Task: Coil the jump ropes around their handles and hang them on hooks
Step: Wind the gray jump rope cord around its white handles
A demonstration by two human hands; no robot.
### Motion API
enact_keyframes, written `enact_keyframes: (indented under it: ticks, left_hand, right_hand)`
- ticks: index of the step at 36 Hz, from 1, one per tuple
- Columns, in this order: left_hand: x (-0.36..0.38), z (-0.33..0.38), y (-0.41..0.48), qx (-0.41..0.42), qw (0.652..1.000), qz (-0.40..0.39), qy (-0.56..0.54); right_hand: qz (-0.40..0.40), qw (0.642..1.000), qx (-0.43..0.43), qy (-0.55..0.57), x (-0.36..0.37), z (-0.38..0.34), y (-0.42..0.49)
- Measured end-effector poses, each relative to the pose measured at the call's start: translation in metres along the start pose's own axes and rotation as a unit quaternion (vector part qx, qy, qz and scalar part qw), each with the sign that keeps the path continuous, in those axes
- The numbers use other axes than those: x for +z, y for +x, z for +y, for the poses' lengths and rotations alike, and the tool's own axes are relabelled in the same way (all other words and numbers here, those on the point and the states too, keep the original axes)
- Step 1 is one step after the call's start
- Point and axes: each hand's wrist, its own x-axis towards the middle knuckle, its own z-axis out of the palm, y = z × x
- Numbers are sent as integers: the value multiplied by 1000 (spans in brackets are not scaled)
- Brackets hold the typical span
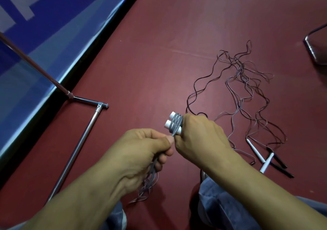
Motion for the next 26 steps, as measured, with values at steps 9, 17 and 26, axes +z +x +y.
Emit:
enact_keyframes:
  ticks: [9, 17, 26]
  left_hand:
    - [-10, 2, 9, -46, 998, -54, -1]
    - [-9, 1, 11, 59, 993, -95, 24]
    - [-13, 8, 18, 199, 968, -105, 110]
  right_hand:
    - [24, 999, -19, 15, -5, -2, -1]
    - [-25, 991, 13, 128, -9, 2, 10]
    - [-74, 952, 34, 293, -16, -2, 8]
